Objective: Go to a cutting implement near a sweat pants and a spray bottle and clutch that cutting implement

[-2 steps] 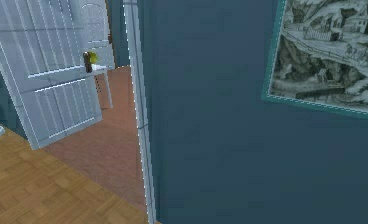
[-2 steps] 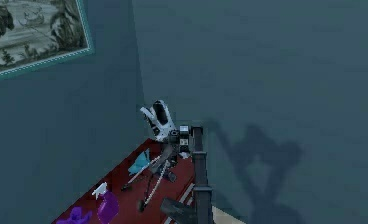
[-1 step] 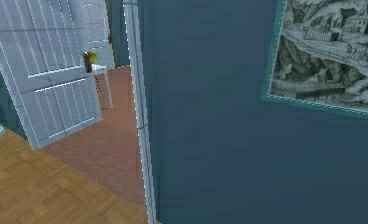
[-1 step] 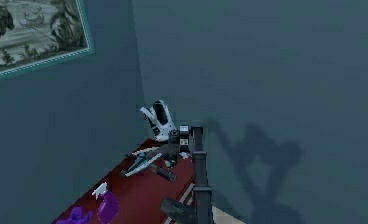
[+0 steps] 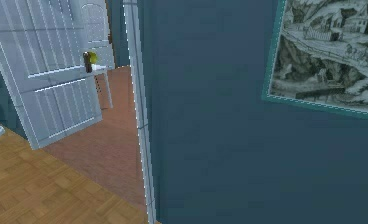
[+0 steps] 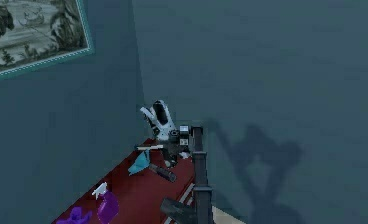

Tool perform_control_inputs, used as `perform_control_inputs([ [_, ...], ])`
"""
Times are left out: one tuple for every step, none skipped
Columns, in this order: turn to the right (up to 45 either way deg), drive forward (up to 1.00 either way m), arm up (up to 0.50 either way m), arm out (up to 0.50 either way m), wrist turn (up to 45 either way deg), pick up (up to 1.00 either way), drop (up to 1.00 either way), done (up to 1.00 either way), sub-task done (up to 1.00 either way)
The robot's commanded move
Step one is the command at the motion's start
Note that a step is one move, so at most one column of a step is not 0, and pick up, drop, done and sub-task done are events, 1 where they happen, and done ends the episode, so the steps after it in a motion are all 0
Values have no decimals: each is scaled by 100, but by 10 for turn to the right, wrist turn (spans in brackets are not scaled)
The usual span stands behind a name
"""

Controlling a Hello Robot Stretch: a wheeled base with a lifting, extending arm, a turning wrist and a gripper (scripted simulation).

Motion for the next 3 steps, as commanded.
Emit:
perform_control_inputs([
  [0, 0, 0, 0, 330, 0, 0, 0, 0],
  [0, 0, -30, 0, 0, 0, 0, 0, 0],
  [0, 0, 0, 0, 0, 100, 0, 0, 0],
])
